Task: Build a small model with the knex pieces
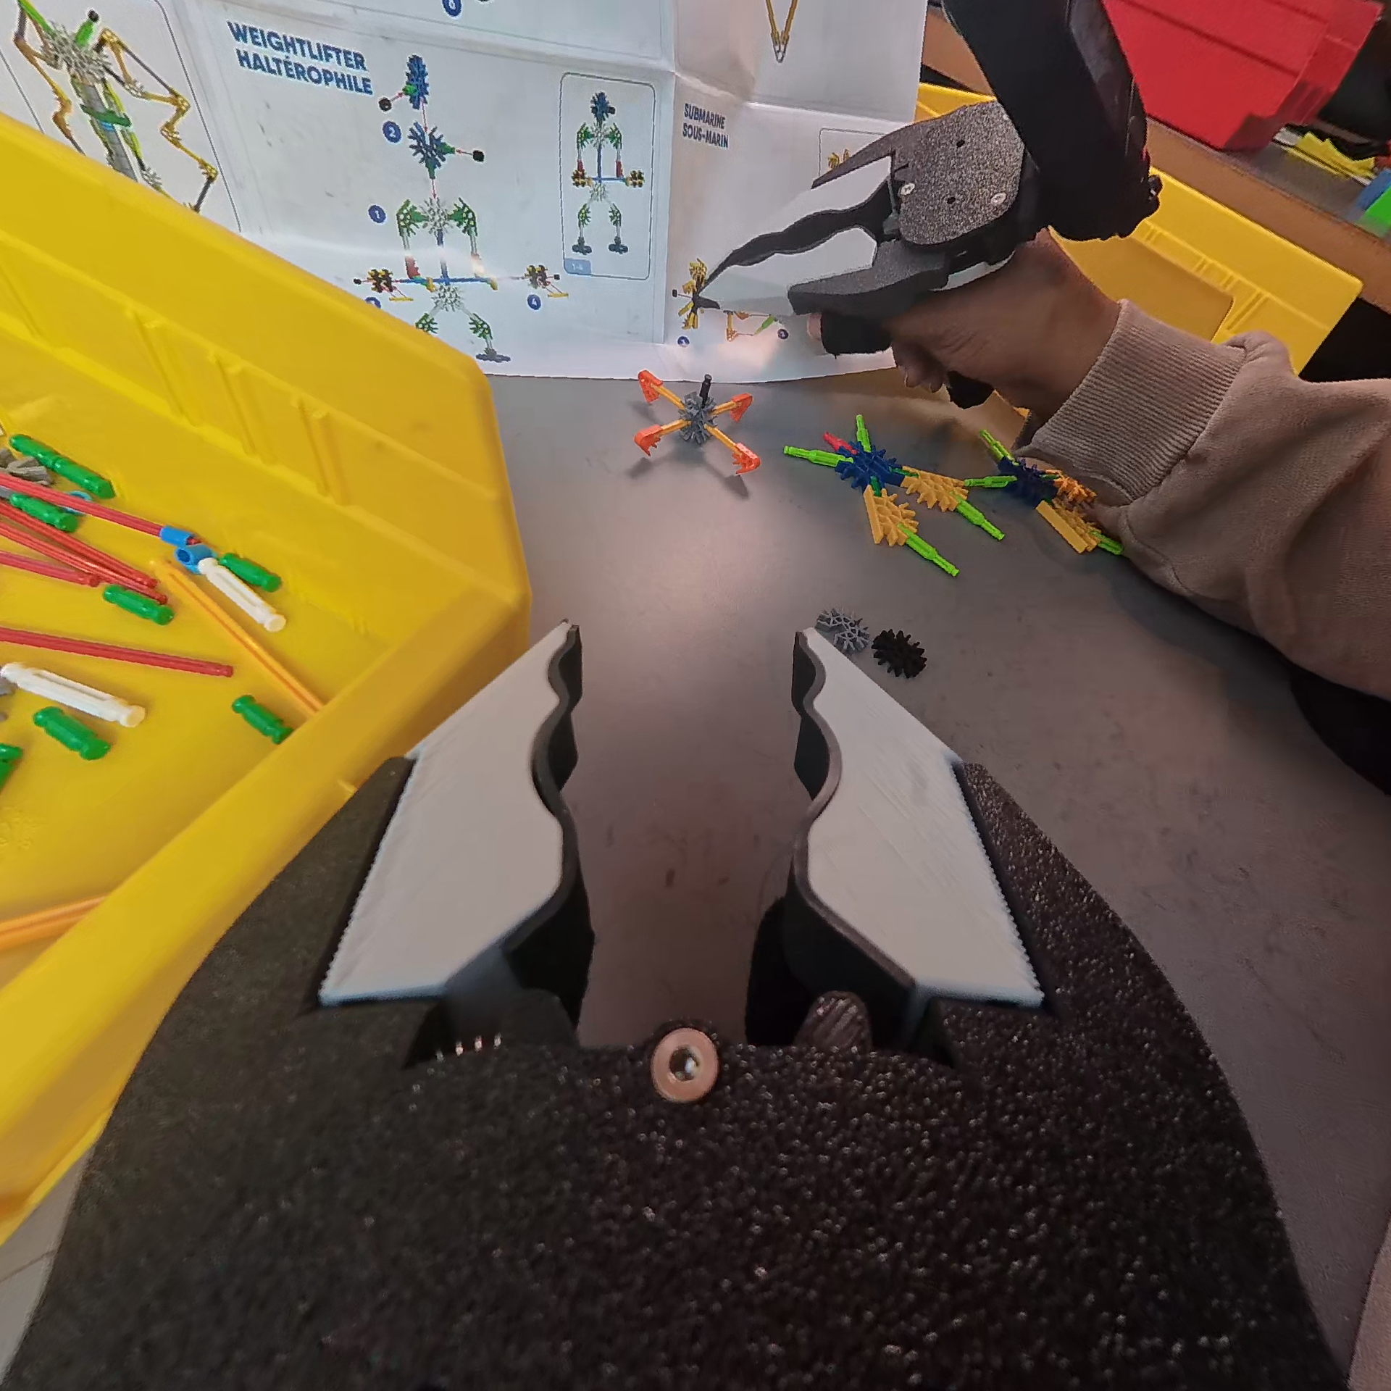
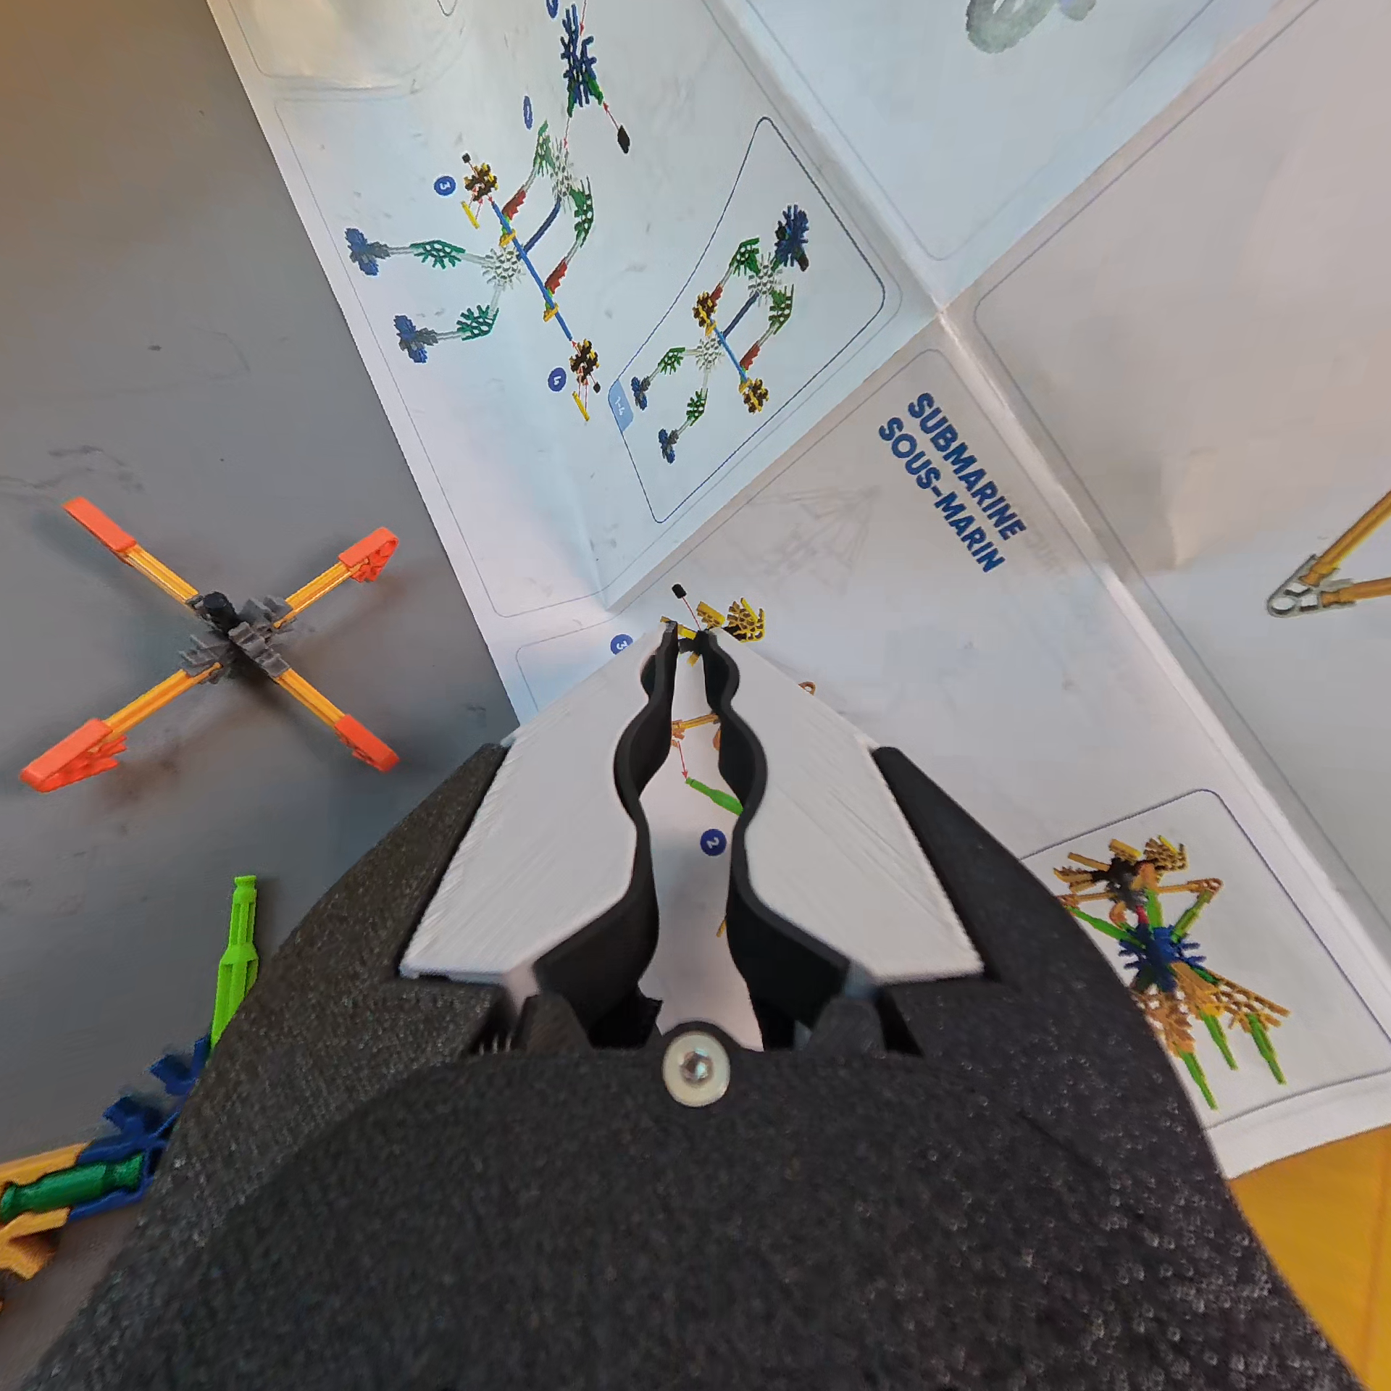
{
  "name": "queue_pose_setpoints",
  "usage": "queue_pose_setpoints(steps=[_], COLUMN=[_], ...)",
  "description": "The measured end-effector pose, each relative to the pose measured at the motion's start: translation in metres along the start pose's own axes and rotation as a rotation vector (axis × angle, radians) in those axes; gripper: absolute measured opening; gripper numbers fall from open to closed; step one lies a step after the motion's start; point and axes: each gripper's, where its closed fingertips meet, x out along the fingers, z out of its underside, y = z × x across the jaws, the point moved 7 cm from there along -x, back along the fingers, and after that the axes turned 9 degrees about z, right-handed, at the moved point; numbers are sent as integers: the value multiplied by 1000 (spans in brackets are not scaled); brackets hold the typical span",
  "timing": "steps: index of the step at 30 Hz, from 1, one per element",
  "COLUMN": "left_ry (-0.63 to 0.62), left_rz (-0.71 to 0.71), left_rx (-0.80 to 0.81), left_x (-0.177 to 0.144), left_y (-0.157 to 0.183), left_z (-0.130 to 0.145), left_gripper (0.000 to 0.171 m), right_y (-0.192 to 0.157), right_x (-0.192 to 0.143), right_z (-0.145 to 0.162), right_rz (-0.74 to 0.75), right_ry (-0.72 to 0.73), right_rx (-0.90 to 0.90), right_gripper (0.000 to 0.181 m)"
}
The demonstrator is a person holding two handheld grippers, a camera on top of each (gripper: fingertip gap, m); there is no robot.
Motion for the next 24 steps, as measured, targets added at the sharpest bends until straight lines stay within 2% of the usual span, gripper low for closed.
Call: queue_pose_setpoints(steps=[4, 11, 16, 20, 24], left_ry=[-12, -20, -16, -6, -9], left_rz=[-7, -23, -32, -32, -24], left_rx=[27, 79, 92, 95, 94], left_x=[2, 4, 4, 3, 4], left_y=[3, 7, 8, 8, 10], left_z=[1, 1, 0, -2, -1], left_gripper=[56, 55, 54, 54, 54], right_y=[1, 14, 63, 107, 127], right_x=[-8, -45, -88, -117, -133], right_z=[-8, -44, -62, -58, -53], right_rz=[4, 10, 124, 217, 263], right_ry=[14, 144, 252, 294, 320], right_rx=[-11, 36, 103, 187, 235], right_gripper=[5, 5, 5, 6, 6])
